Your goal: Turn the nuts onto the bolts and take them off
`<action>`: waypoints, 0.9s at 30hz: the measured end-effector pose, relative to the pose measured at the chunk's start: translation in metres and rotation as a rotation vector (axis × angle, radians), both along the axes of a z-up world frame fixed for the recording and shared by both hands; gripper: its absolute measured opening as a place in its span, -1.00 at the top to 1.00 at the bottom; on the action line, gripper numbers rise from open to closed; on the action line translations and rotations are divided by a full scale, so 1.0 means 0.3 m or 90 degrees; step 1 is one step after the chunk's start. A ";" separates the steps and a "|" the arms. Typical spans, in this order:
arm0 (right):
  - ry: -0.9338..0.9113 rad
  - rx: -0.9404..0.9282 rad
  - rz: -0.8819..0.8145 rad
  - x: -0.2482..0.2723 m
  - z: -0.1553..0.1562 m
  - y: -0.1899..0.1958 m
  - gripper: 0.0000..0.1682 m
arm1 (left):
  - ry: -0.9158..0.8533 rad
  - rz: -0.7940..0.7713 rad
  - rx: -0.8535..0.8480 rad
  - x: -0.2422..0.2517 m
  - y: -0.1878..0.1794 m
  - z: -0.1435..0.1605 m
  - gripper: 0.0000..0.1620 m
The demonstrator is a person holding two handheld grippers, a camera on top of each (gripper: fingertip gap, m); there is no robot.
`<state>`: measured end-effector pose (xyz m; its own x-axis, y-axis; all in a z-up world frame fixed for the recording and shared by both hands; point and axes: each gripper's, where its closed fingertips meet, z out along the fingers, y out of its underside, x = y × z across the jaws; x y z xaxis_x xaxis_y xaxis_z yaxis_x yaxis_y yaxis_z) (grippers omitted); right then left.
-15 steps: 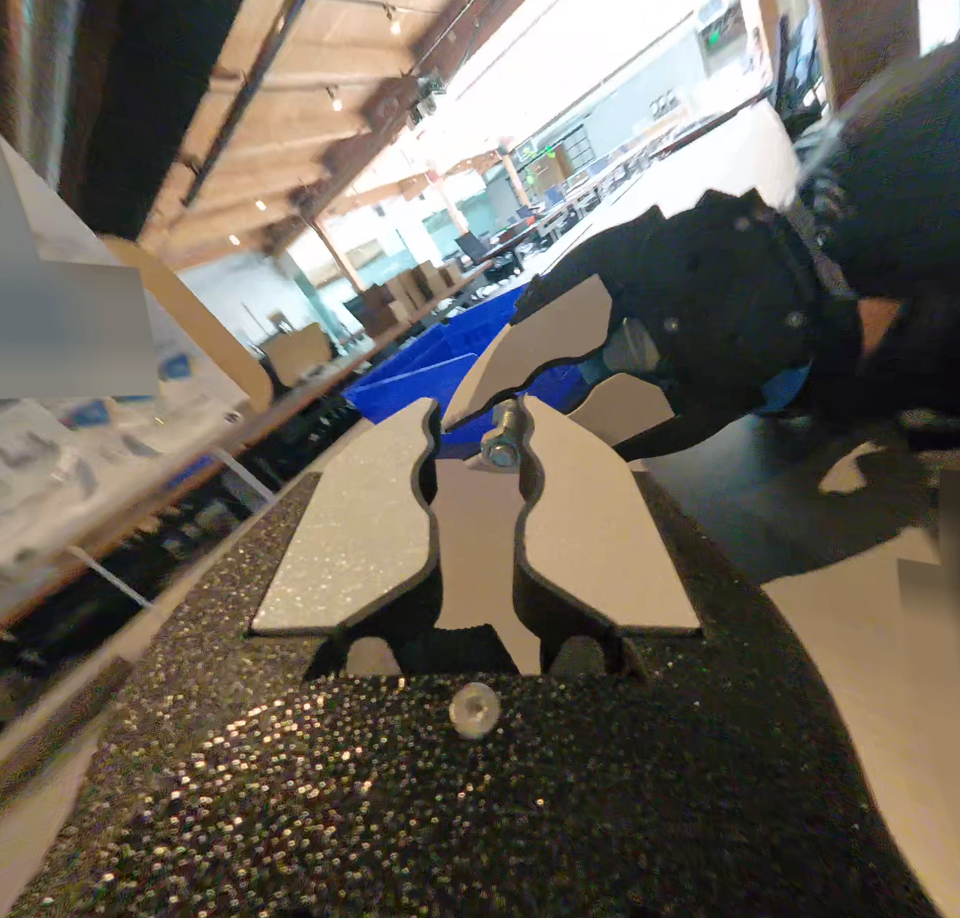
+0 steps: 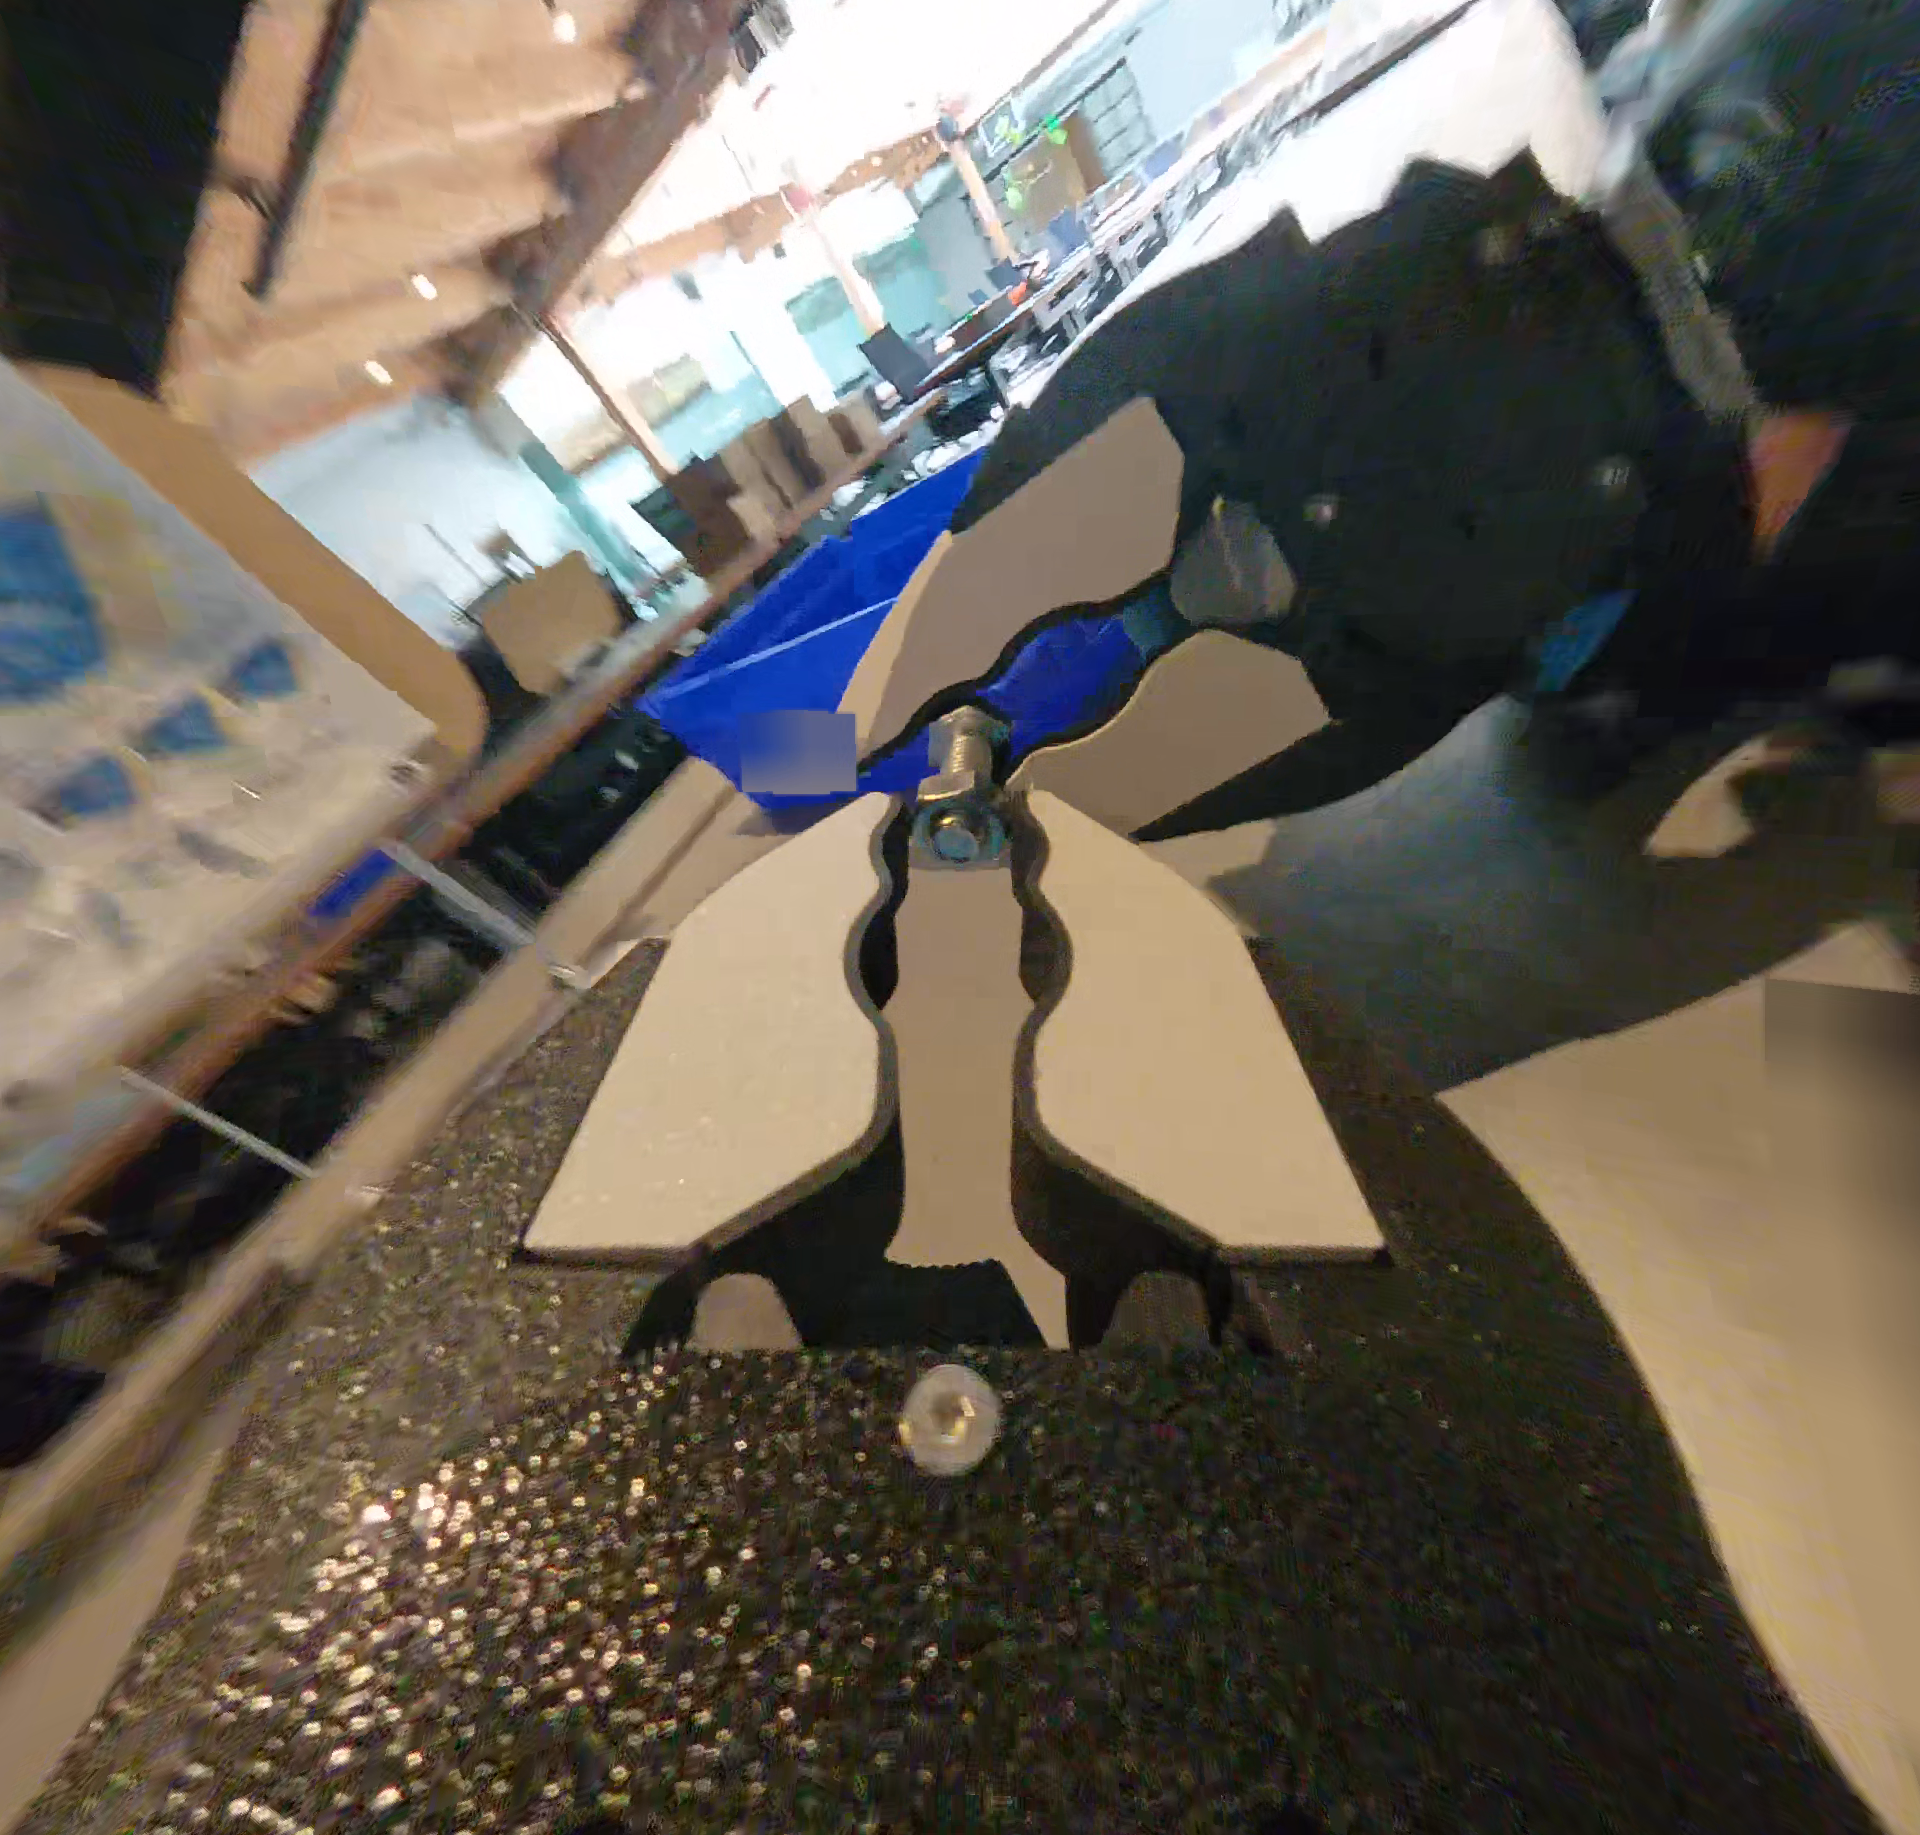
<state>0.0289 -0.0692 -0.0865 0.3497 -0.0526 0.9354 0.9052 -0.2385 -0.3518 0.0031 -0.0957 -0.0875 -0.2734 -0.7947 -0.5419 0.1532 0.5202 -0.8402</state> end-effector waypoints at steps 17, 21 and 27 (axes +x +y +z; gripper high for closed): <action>0.003 0.003 0.004 -0.004 0.002 -0.003 0.84 | 0.076 -0.045 -0.141 -0.010 -0.017 -0.004 0.65; 0.001 0.001 0.005 -0.007 -0.001 -0.001 0.84 | 0.096 -0.030 -0.153 -0.001 -0.011 -0.019 0.78; -0.001 0.001 0.005 -0.008 -0.001 -0.002 0.84 | 0.002 0.018 0.030 -0.001 -0.009 -0.012 0.78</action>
